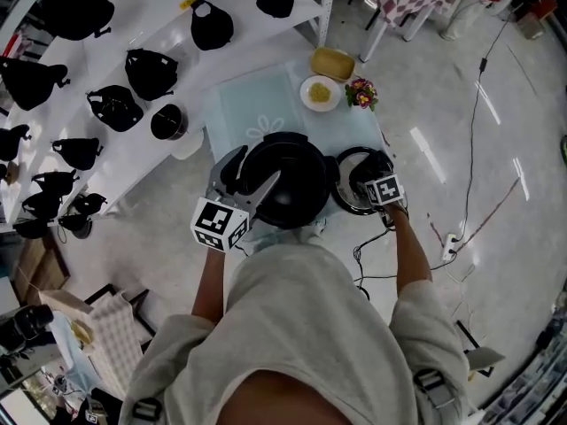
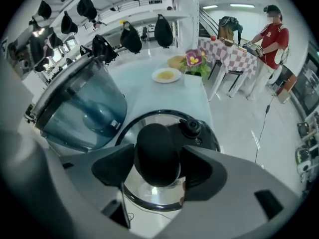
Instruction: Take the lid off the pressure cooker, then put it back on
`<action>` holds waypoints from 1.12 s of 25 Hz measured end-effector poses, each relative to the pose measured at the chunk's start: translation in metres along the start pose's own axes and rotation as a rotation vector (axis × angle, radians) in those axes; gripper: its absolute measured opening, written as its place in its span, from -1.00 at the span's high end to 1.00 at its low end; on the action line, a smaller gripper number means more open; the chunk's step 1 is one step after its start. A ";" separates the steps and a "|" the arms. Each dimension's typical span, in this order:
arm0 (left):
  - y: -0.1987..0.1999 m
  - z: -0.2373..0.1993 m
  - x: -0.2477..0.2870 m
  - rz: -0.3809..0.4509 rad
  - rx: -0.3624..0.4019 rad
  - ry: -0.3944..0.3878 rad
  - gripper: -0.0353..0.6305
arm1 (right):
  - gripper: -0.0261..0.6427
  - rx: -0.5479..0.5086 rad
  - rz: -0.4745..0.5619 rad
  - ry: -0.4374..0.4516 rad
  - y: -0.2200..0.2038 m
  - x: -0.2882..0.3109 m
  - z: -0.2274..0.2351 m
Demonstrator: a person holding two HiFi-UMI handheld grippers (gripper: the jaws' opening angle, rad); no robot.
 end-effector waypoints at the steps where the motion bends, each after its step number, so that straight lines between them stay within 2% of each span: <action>1: -0.001 0.000 -0.001 -0.001 -0.001 0.005 -0.10 | 0.05 -0.007 -0.029 0.000 -0.001 0.005 0.001; 7: -0.002 -0.006 -0.009 -0.007 -0.003 0.034 -0.10 | 0.02 -0.033 -0.151 0.030 0.001 0.029 0.002; 13: -0.003 -0.011 -0.016 -0.013 -0.009 0.052 -0.10 | 0.02 -0.068 -0.254 0.012 0.008 0.034 -0.002; 28: -0.002 -0.018 -0.030 -0.015 0.007 0.084 -0.10 | 0.08 -0.107 -0.262 0.013 0.011 0.030 -0.007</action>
Point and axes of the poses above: the fingertips, and each gripper's own axes: x forward along the fingers, z to its right, y out of its top, the point moved 9 cm from there along -x, backward along the fingers, and after that the axes turned 3 degrees about -x, right-handed, at the moved point
